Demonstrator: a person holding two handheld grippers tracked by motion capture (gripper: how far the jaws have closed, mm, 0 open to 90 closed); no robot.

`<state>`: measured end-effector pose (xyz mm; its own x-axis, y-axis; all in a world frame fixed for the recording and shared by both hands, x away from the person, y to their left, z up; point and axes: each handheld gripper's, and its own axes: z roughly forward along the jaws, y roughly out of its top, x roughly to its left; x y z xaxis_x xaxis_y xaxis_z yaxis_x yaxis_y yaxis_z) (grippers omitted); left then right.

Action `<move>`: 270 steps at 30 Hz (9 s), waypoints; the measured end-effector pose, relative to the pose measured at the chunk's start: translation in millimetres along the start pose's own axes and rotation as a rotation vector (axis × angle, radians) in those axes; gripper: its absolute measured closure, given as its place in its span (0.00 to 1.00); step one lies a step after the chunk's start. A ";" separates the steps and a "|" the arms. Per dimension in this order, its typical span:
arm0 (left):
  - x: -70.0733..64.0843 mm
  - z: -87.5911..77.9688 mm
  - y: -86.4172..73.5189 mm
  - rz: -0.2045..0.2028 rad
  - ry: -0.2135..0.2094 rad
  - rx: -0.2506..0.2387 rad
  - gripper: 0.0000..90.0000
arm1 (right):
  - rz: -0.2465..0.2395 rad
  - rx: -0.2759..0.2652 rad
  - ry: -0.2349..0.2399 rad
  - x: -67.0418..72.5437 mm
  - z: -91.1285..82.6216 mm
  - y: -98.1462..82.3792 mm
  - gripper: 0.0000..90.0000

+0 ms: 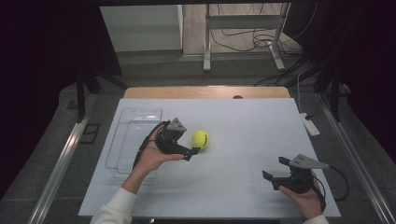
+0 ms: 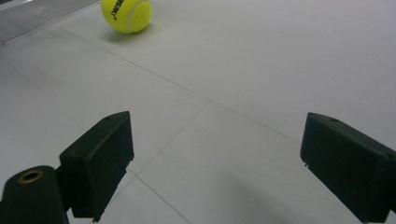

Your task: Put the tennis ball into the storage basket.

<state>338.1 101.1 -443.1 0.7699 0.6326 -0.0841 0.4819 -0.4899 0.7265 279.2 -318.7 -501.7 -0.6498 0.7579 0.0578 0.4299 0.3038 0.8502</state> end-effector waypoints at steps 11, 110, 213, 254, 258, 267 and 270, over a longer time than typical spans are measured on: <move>4.0 11.4 4.9 -0.009 -0.010 0.017 0.08 | 0.004 -0.005 -0.003 -0.2 -1.0 0.1 0.11; 27.1 95.7 26.0 -0.106 0.073 0.270 0.29 | 0.004 0.000 0.000 -1.6 -0.6 -1.3 0.11; 29.8 -19.4 -1.1 -0.128 0.108 -0.073 0.30 | -0.002 -0.001 -0.019 1.1 -2.3 -2.3 0.11; 47.3 -49.6 -7.3 -0.174 0.190 -0.181 0.30 | -0.005 0.005 -0.026 0.7 -2.0 -2.8 0.11; 50.0 -52.7 -8.5 -0.182 0.201 -0.191 0.30 | -0.005 0.006 -0.027 0.5 -1.9 -2.8 0.11; 55.1 -56.2 -11.4 -0.196 0.219 -0.194 0.30 | -0.003 0.006 -0.029 0.4 -2.0 -2.8 0.11; 56.7 -57.0 -12.3 -0.199 0.227 -0.195 0.30 | -0.003 0.006 -0.028 0.6 -1.9 -2.8 0.11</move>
<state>352.0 177.2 -417.9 0.5458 0.8320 -0.0997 0.5076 -0.2336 0.8293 276.4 -320.2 -503.0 -0.6335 0.7727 0.0404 0.4318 0.3098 0.8471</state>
